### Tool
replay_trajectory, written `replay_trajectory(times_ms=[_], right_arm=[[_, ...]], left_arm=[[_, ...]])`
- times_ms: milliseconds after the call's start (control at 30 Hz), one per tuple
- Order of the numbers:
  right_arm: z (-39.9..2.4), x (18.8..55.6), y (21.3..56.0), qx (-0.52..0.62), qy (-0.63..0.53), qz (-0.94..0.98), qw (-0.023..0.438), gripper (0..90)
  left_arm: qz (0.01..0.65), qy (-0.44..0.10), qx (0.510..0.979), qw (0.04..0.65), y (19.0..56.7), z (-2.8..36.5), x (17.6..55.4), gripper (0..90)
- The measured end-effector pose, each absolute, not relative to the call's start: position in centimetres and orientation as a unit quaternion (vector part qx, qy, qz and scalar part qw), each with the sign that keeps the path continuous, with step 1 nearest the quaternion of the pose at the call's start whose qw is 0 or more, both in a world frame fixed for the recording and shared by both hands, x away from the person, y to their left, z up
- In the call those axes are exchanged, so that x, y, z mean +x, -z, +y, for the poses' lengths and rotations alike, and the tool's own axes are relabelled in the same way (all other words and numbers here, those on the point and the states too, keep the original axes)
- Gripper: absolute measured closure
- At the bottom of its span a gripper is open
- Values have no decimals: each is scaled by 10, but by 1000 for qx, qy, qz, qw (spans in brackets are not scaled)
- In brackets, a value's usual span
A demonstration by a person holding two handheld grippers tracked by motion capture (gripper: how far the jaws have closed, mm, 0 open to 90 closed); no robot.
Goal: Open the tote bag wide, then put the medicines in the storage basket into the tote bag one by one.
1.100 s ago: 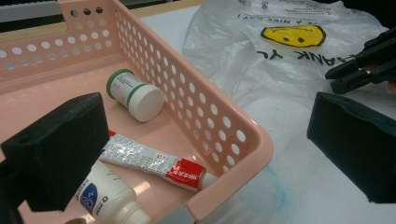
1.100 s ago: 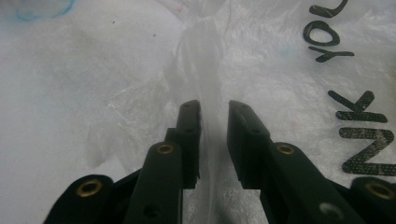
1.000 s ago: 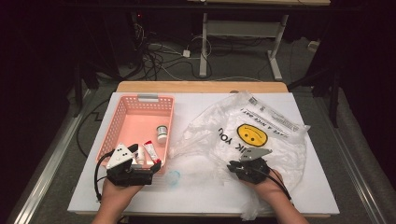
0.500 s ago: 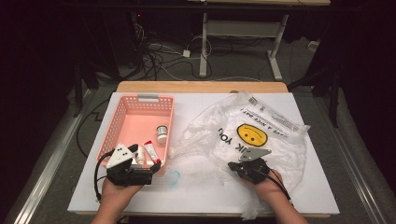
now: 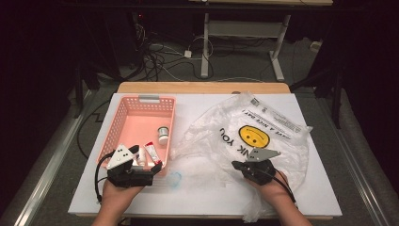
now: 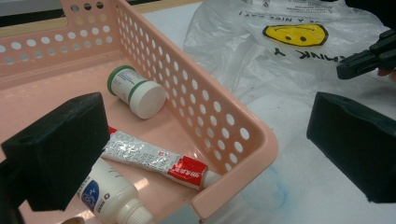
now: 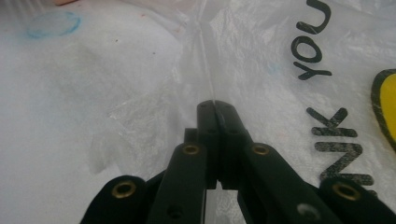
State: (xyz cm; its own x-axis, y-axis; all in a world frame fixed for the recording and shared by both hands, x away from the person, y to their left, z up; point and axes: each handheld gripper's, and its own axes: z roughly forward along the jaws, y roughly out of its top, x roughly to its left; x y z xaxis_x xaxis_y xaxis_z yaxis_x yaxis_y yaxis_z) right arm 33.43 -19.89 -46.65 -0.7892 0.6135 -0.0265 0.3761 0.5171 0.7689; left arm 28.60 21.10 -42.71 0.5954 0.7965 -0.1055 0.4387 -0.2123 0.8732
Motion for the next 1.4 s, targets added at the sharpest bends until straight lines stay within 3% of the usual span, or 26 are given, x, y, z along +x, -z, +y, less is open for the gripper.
replay_trajectory(times_ms=[1400], right_arm=[[-225, 333, 400, 290, -505, 780, 226, 900]], left_arm=[[412, -196, 753, 475, 426, 213, 291, 0]])
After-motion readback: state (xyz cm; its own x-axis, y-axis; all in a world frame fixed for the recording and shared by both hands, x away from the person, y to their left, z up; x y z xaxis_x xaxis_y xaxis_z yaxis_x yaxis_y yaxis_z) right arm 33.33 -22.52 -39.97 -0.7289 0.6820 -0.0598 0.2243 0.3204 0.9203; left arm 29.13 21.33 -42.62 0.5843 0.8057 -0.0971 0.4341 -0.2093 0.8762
